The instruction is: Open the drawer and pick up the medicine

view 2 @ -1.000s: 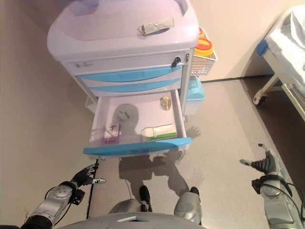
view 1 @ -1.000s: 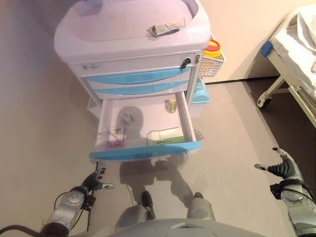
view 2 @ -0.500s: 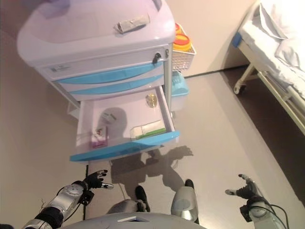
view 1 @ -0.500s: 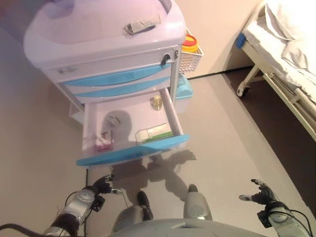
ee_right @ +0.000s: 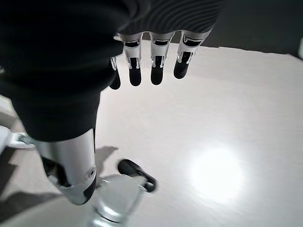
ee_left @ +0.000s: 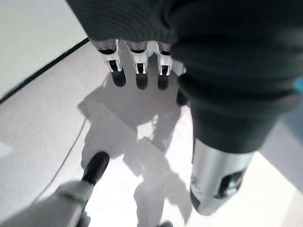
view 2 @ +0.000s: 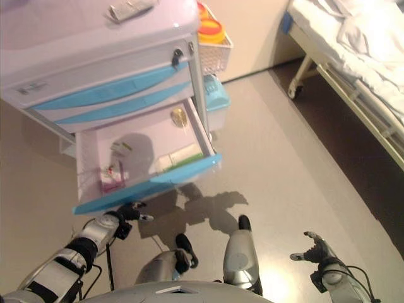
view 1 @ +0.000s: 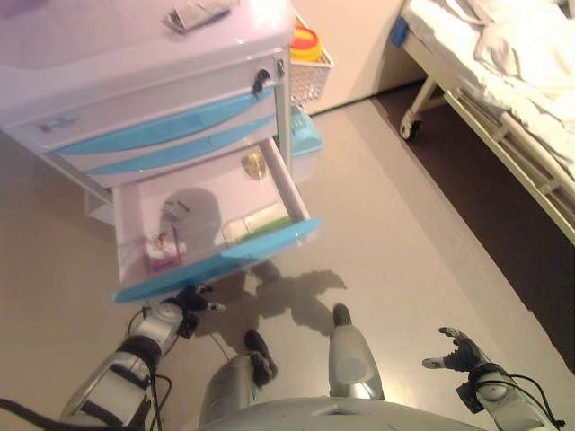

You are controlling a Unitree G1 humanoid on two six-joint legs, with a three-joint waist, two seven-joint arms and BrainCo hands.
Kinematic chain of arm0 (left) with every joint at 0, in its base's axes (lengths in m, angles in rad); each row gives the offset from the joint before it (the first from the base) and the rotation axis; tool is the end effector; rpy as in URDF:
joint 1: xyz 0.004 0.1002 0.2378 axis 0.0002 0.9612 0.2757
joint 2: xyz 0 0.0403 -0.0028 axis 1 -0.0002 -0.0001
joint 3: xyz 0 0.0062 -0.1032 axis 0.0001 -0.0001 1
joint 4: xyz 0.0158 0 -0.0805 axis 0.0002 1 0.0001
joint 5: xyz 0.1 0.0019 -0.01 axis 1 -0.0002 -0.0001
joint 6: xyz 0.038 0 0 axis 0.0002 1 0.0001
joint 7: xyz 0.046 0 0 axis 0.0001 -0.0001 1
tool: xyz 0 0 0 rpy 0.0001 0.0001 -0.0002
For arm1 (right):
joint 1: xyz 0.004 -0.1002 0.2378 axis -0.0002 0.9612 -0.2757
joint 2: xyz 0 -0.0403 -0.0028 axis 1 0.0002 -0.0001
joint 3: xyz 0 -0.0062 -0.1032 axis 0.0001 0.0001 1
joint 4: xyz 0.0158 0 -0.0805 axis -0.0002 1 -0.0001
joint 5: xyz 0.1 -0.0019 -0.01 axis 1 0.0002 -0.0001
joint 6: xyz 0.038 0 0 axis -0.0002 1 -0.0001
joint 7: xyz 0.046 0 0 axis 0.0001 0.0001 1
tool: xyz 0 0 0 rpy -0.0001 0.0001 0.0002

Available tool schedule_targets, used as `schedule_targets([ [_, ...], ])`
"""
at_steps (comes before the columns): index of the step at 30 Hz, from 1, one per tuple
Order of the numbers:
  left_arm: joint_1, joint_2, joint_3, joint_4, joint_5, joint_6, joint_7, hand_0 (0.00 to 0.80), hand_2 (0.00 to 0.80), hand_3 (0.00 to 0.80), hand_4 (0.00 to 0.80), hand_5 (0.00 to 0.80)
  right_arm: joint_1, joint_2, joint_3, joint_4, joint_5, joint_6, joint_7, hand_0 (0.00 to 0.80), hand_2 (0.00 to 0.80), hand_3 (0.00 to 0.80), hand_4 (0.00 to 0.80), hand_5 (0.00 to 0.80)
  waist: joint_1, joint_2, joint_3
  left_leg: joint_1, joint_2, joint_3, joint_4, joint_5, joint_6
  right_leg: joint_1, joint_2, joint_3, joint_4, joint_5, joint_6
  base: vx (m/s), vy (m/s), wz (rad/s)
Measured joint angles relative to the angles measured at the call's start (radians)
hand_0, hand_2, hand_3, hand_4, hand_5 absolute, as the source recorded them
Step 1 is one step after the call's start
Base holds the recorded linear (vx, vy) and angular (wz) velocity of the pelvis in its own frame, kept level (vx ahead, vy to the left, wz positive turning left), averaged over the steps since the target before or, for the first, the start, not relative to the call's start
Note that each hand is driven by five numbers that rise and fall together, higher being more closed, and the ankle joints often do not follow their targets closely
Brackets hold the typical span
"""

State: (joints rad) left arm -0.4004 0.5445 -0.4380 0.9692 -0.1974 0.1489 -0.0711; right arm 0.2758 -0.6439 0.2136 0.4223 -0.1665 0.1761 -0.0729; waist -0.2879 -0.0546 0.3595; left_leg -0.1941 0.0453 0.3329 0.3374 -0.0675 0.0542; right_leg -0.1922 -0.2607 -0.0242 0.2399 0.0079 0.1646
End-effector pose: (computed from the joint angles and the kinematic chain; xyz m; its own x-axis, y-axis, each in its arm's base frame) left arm 0.2314 0.2681 -0.0163 0.6993 0.1603 -0.6966 0.2427 0.8634 0.4423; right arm 0.0934 -0.2934 -0.0367 0.6539 -0.3242 -0.6836 -0.3492 0.6722 -0.6528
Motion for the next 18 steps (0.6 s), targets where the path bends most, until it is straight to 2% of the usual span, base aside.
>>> schedule_targets([
  [4, -0.118, 0.109, -0.024, 0.028, -0.002, -0.002, 0.004, 0.0, 0.0, 0.0, 0.0, 0.0, -0.006, -0.011, -0.001, 0.033, -0.003, -0.018, -0.011, 0.0, 0.0, 0.0, 0.0, 0.0, -0.018, -0.001, 0.044, -0.032, 0.005, 0.009, 0.025, -0.005, 0.004, -0.032, 0.001, 0.016, 0.013, 0.011, 0.002, -0.059, 0.074, -0.07],
  [9, -0.295, 0.203, -0.028, 0.091, -0.018, -0.011, 0.027, 0.0, 0.0, 0.0, 0.0, 0.0, -0.009, -0.009, -0.001, 0.139, -0.002, -0.075, -0.053, 0.0, 0.0, 0.0, 0.0, 0.0, -0.043, 0.016, 0.064, -0.056, 0.005, 0.015, 0.041, -0.009, 0.009, -0.049, -0.005, 0.021, 0.006, 0.008, 0.006, -0.024, 0.059, -0.01],
  [12, -0.387, 0.237, -0.029, 0.151, -0.018, -0.024, 0.047, 0.0, 0.0, 0.0, 0.0, 0.0, -0.01, -0.006, -0.001, 0.185, 0.0, -0.107, -0.085, 0.0, 0.0, 0.0, 0.0, 0.0, -0.055, 0.02, 0.066, -0.057, 0.005, 0.019, 0.041, -0.011, 0.012, -0.055, -0.005, 0.027, 0.011, 0.012, 0.002, -0.013, 0.035, -0.05],
  [18, -0.484, 0.246, -0.028, 0.239, -0.02, -0.053, 0.131, 0.0, 0.0, 0.0, 0.0, 0.0, -0.047, -0.005, 0.0, 0.232, 0.011, -0.143, -0.144, 0.0, 0.0, 0.0, 0.0, 0.0, -0.07, 0.034, 0.075, -0.064, 0.009, 0.025, 0.041, -0.015, 0.003, -0.072, 0.0, 0.037, 0.022, 0.009, 0.004, -0.023, 0.022, -0.05],
])
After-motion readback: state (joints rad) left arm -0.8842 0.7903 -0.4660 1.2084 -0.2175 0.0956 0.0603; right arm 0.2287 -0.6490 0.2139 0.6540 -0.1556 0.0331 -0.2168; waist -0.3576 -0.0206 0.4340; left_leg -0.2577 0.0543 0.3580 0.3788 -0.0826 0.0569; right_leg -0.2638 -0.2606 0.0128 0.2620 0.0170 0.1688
